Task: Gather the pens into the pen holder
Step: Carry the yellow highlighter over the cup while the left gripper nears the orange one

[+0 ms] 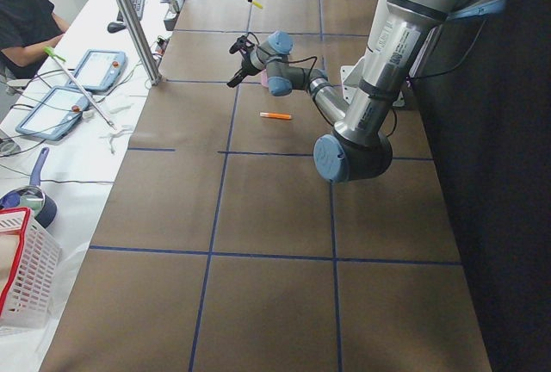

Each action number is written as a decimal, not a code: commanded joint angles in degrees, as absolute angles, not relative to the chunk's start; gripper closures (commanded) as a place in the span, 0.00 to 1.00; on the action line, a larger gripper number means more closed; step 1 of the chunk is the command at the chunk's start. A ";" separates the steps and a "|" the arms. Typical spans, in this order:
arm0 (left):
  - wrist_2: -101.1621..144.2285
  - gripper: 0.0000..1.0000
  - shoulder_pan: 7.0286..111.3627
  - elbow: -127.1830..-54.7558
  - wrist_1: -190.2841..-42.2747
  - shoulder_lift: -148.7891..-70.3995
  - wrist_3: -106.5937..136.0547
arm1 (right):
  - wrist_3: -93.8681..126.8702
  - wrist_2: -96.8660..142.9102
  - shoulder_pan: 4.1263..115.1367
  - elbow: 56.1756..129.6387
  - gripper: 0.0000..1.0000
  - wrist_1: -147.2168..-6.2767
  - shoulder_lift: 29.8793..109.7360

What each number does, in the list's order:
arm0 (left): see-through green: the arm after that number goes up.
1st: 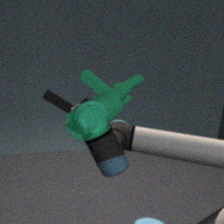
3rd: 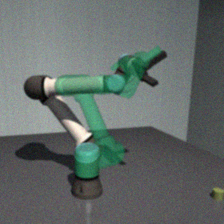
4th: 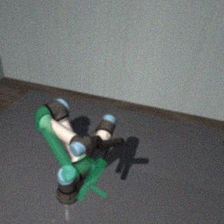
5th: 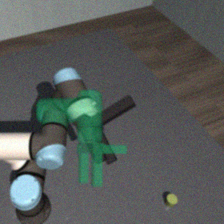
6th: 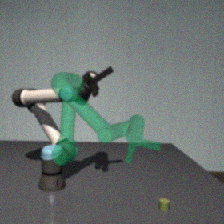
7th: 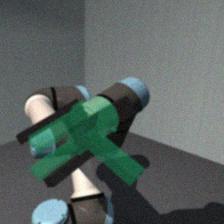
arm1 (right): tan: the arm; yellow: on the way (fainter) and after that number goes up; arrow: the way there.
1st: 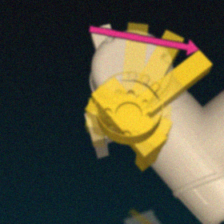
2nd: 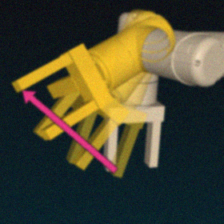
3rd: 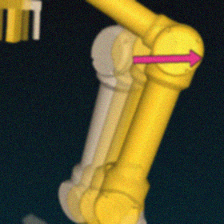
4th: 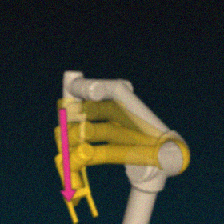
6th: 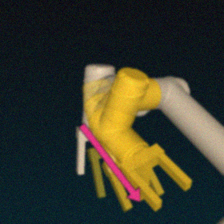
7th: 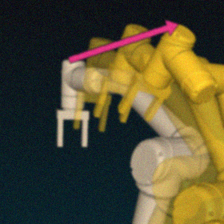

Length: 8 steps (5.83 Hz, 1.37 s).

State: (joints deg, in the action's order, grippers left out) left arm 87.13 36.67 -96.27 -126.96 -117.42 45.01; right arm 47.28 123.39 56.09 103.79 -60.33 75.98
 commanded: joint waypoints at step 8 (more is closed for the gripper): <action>99.91 0.00 37.00 -96.68 -112.24 -118.13 45.62 | 72.95 78.36 24.02 108.73 1.00 -67.06 60.73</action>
State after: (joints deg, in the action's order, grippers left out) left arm 98.18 37.03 -96.85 -112.39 -118.14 45.62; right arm 71.93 82.43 26.54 109.09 -66.36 61.22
